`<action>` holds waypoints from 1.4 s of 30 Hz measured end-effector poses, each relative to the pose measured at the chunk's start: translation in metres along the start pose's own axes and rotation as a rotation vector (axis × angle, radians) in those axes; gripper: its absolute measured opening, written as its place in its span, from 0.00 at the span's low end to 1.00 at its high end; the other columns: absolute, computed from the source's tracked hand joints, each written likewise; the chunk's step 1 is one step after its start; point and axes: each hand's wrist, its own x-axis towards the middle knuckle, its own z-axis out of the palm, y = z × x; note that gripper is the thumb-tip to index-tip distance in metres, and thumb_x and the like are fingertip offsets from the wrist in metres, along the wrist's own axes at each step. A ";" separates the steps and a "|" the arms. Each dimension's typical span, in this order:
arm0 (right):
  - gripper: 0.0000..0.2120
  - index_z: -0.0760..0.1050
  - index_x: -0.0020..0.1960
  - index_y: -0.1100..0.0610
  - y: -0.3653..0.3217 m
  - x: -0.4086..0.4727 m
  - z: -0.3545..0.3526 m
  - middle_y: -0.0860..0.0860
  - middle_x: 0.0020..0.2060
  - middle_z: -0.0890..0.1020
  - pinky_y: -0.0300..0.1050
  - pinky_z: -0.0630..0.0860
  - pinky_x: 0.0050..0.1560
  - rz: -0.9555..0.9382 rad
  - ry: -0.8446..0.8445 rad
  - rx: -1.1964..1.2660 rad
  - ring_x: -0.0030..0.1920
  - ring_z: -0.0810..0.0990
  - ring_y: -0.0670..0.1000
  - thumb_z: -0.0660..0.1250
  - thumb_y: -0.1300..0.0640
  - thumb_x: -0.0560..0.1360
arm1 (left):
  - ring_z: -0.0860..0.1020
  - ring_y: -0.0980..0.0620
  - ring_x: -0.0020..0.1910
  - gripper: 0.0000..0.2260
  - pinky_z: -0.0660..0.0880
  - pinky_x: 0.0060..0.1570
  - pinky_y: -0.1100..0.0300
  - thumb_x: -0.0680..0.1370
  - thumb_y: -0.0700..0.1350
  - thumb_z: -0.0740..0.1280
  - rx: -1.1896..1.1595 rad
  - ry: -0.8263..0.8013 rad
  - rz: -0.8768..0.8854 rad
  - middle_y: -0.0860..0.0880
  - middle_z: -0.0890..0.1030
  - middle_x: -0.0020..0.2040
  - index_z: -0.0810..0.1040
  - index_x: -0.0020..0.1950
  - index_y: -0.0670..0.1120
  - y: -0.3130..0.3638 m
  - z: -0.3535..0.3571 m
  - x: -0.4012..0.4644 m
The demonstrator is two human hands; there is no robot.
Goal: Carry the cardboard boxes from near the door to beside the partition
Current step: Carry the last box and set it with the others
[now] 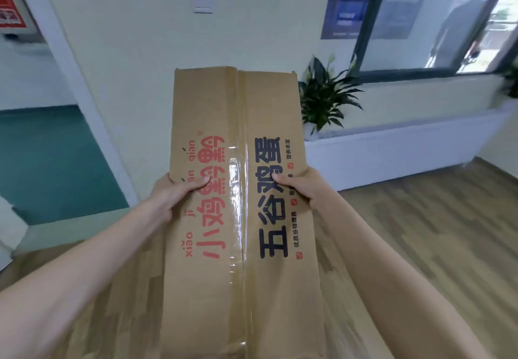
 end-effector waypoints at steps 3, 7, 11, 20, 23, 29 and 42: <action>0.17 0.78 0.51 0.50 0.041 -0.018 -0.117 0.51 0.50 0.86 0.51 0.81 0.50 0.052 0.149 0.055 0.51 0.84 0.52 0.82 0.50 0.67 | 0.86 0.42 0.49 0.34 0.82 0.49 0.45 0.58 0.53 0.84 0.061 -0.176 -0.014 0.43 0.87 0.51 0.79 0.61 0.48 -0.001 0.120 -0.001; 0.22 0.79 0.55 0.52 0.102 -0.049 -0.277 0.51 0.51 0.86 0.54 0.81 0.57 0.117 0.332 0.113 0.54 0.84 0.53 0.83 0.50 0.65 | 0.86 0.40 0.48 0.34 0.81 0.54 0.41 0.57 0.53 0.85 0.140 -0.408 -0.077 0.42 0.87 0.49 0.79 0.60 0.48 -0.007 0.296 -0.016; 0.24 0.78 0.57 0.52 0.153 -0.095 -0.437 0.51 0.52 0.86 0.53 0.81 0.55 0.179 0.505 0.170 0.53 0.84 0.53 0.83 0.49 0.65 | 0.87 0.40 0.47 0.36 0.82 0.50 0.42 0.54 0.54 0.85 0.209 -0.562 -0.071 0.42 0.88 0.48 0.81 0.59 0.47 -0.012 0.478 -0.051; 0.26 0.78 0.57 0.51 0.229 -0.170 -0.696 0.50 0.51 0.86 0.51 0.80 0.50 0.202 0.817 0.290 0.51 0.84 0.52 0.84 0.48 0.64 | 0.86 0.39 0.47 0.26 0.82 0.48 0.45 0.62 0.47 0.83 0.283 -0.811 -0.001 0.41 0.87 0.47 0.81 0.57 0.45 -0.012 0.793 -0.124; 0.28 0.77 0.58 0.52 0.254 -0.172 -0.768 0.50 0.50 0.86 0.49 0.79 0.46 0.204 0.893 0.318 0.50 0.84 0.52 0.84 0.47 0.63 | 0.86 0.40 0.46 0.30 0.83 0.47 0.43 0.59 0.49 0.84 0.312 -0.889 0.006 0.42 0.88 0.47 0.81 0.59 0.46 -0.015 0.885 -0.130; 0.31 0.77 0.61 0.53 0.289 -0.147 -0.922 0.51 0.51 0.86 0.55 0.81 0.55 0.254 0.991 0.347 0.51 0.84 0.53 0.85 0.46 0.62 | 0.87 0.41 0.46 0.32 0.83 0.45 0.44 0.60 0.49 0.85 0.355 -0.995 -0.014 0.43 0.88 0.48 0.79 0.61 0.47 -0.017 1.073 -0.123; 0.26 0.79 0.57 0.54 0.334 -0.132 -1.255 0.52 0.50 0.87 0.51 0.81 0.49 0.301 1.216 0.442 0.51 0.86 0.54 0.83 0.48 0.65 | 0.84 0.41 0.50 0.34 0.81 0.50 0.44 0.62 0.51 0.84 0.513 -1.190 0.030 0.42 0.86 0.52 0.77 0.64 0.46 0.013 1.480 -0.161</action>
